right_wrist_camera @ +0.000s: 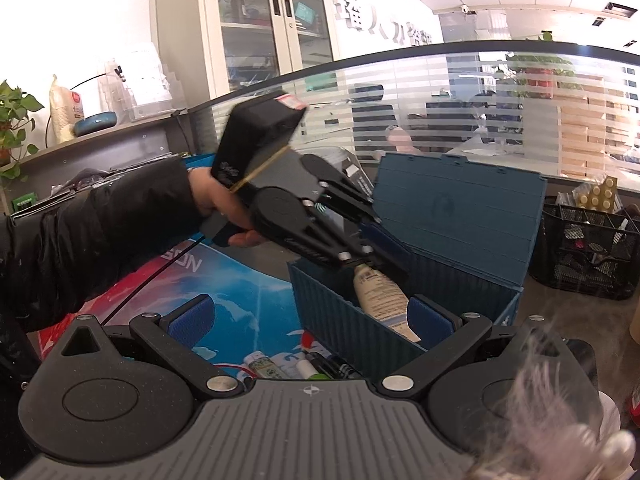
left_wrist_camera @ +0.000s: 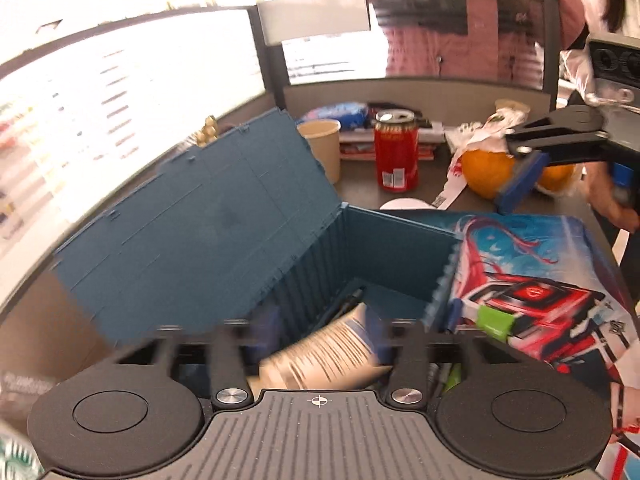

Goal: Organize rigid objects
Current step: 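Open the left gripper and withdraw it from the teal box, then move the left gripper to the green tube and close on it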

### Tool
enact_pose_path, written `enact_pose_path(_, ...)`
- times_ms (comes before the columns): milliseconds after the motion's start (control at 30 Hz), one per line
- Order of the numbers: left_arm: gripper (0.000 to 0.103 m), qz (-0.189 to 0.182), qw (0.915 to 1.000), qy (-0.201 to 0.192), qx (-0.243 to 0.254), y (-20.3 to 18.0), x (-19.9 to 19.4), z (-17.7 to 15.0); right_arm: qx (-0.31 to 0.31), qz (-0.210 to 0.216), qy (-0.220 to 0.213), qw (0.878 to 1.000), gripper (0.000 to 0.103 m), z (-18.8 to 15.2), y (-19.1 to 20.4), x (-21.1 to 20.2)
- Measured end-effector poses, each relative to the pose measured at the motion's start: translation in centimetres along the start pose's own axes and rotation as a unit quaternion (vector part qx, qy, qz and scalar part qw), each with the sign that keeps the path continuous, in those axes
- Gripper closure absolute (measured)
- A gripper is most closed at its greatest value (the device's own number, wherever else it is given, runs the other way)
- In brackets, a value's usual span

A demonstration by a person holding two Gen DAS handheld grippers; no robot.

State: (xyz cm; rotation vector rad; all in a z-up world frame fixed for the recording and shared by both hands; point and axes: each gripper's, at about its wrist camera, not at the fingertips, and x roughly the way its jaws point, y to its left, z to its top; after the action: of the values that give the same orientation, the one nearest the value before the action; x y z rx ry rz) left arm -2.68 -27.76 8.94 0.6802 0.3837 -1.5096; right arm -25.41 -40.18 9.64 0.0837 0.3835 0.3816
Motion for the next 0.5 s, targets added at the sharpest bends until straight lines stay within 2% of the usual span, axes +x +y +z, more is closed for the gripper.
enact_pose_path(33,0.014,0.006,1.0,-0.007,0.001,-0.6,-0.8,-0.6,-0.001,0.001,-0.001,1.0,0.0,0.0,0.2,0.0)
enact_pose_path(167,0.001,-0.006,0.9998,-0.016,0.006,-3.1,-3.7,-3.4,0.0,0.006,-0.003,1.0,0.0,-0.1,0.5,0.0)
enact_pose_path(267,0.0,-0.014,0.9999,-0.001,0.003,-5.1,-4.2,-5.8,0.006,0.008,-0.006,1.0,0.0,-0.4,0.5,0.2)
enact_pose_path(333,0.0,-0.013,0.9997,-0.007,0.02,-6.6,-4.4,-7.1,0.008,0.011,-0.008,1.0,0.0,-0.5,0.8,0.3)
enact_pose_path(400,0.0,-0.017,0.9997,0.011,0.014,-7.6,-3.6,-7.8,0.01,0.012,-0.01,1.0,0.0,-0.6,1.0,0.4)
enact_pose_path(500,0.0,-0.03,0.9994,-0.013,0.01,-9.0,-3.2,-8.0,0.015,0.013,-0.014,1.0,0.0,-0.8,1.2,0.4)
